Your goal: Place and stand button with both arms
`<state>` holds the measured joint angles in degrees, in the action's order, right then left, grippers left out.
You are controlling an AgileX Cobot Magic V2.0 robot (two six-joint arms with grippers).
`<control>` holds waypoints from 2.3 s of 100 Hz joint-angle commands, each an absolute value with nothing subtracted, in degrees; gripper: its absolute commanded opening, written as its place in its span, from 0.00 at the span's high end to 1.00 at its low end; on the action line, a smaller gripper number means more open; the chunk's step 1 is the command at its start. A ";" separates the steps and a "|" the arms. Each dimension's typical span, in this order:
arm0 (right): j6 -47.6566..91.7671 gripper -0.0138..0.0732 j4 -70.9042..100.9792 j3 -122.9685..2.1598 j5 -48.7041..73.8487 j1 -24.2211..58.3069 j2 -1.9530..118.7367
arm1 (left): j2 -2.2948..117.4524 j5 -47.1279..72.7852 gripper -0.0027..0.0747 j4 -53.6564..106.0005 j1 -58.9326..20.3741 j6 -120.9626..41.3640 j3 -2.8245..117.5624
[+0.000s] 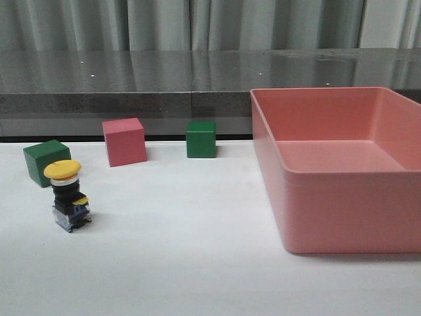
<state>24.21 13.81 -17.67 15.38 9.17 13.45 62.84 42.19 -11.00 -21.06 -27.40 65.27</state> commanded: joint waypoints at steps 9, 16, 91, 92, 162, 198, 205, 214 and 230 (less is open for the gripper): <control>24.14 0.91 14.43 -19.25 11.14 8.79 13.91 | 49.48 25.73 0.99 -6.03 -20.73 -26.03 52.25; 24.14 0.91 14.43 -19.25 11.14 8.79 13.91 | 44.25 22.29 0.99 -5.43 -20.66 -25.68 46.34; 24.14 0.91 14.43 -19.25 11.14 8.79 13.91 | 4.55 14.56 0.99 1.97 -20.66 -23.26 16.50; 24.14 0.91 14.43 -19.25 11.14 8.79 13.91 | 4.56 14.56 0.99 1.97 -20.66 -23.26 16.38; 24.14 0.91 14.43 -19.25 11.14 8.79 13.91 | 4.44 1.29 0.99 1.05 -17.17 -13.70 9.61; 24.14 0.91 14.43 -19.25 11.14 8.79 13.91 | -2.31 0.57 0.99 -7.42 -1.67 6.95 2.52; 24.14 0.91 14.43 -19.25 11.21 8.79 13.91 | -1.97 -0.56 0.99 -7.41 -0.49 6.95 1.25; 24.14 0.91 14.43 -19.25 11.34 8.79 13.91 | -2.08 -1.93 0.99 -7.41 0.00 6.95 -0.71; 24.14 0.91 14.43 -19.25 11.34 8.79 13.91 | -2.08 -3.11 0.99 -7.17 -0.09 6.95 -2.58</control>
<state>24.21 13.81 -17.58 15.38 9.17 13.45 -0.25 1.85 -7.28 -0.18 6.25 0.00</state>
